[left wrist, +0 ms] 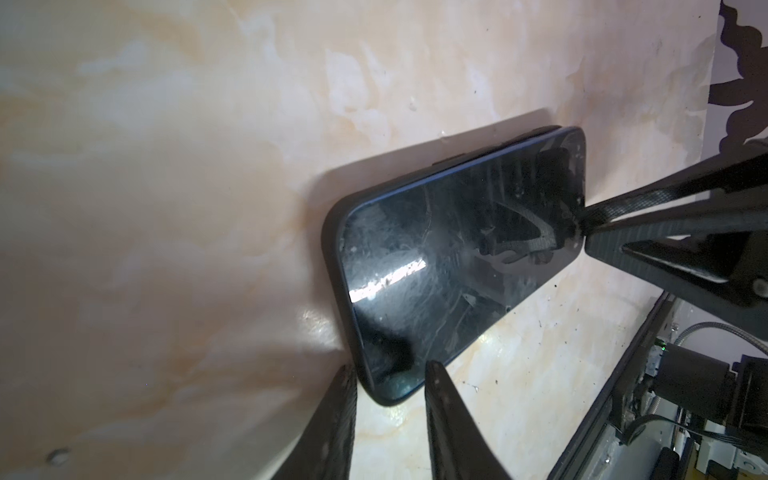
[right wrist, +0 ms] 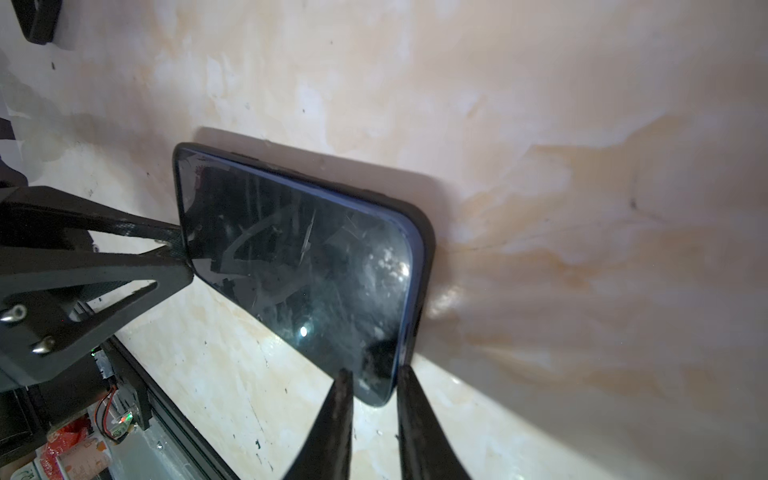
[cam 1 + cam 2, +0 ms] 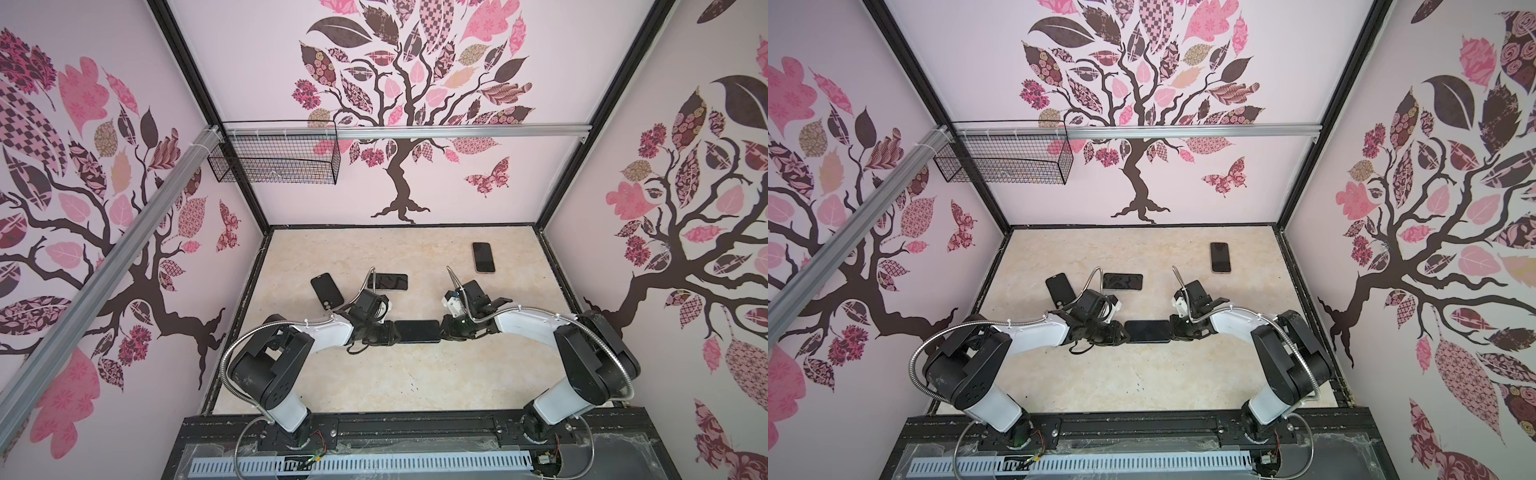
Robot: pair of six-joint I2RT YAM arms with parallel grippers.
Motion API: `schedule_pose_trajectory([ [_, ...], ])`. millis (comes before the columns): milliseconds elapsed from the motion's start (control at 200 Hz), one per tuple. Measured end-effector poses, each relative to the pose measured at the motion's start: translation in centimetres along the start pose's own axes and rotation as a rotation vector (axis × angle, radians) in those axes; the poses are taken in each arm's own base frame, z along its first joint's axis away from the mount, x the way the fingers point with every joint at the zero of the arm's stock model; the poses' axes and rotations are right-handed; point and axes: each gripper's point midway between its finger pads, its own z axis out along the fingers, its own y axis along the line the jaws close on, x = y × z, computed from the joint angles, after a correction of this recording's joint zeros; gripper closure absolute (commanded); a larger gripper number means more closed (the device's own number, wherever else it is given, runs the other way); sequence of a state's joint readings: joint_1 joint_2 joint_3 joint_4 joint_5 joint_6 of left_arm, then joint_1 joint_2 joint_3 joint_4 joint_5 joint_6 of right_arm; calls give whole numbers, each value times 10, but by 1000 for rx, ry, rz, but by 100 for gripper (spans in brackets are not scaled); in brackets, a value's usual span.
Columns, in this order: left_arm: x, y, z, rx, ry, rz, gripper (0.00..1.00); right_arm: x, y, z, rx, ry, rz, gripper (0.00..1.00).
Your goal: Put the phone into the phone case
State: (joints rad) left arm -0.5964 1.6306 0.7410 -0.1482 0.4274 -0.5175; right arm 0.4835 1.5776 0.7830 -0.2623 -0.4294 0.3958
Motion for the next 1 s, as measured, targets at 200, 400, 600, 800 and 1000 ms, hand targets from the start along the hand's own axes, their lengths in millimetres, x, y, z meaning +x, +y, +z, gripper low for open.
schedule_pose_trajectory([
  [200, 2, 8, -8, -68, -5, 9, 60, -2, -2, -4, 21, -17, -13, 79],
  [400, -3, 9, -11, -99, -4, 19, 60, -3, -4, -5, 35, -22, -18, 80],
  [600, -19, 1, -10, -96, -16, 27, 64, -1, -6, -4, 41, -17, -18, 80],
  [800, -20, 3, -4, -102, 0, 20, 71, 1, -7, -4, 43, -11, -21, 81],
  [1000, -14, 7, 2, -104, 32, 7, 72, 2, -7, -3, 42, -10, -24, 82],
])
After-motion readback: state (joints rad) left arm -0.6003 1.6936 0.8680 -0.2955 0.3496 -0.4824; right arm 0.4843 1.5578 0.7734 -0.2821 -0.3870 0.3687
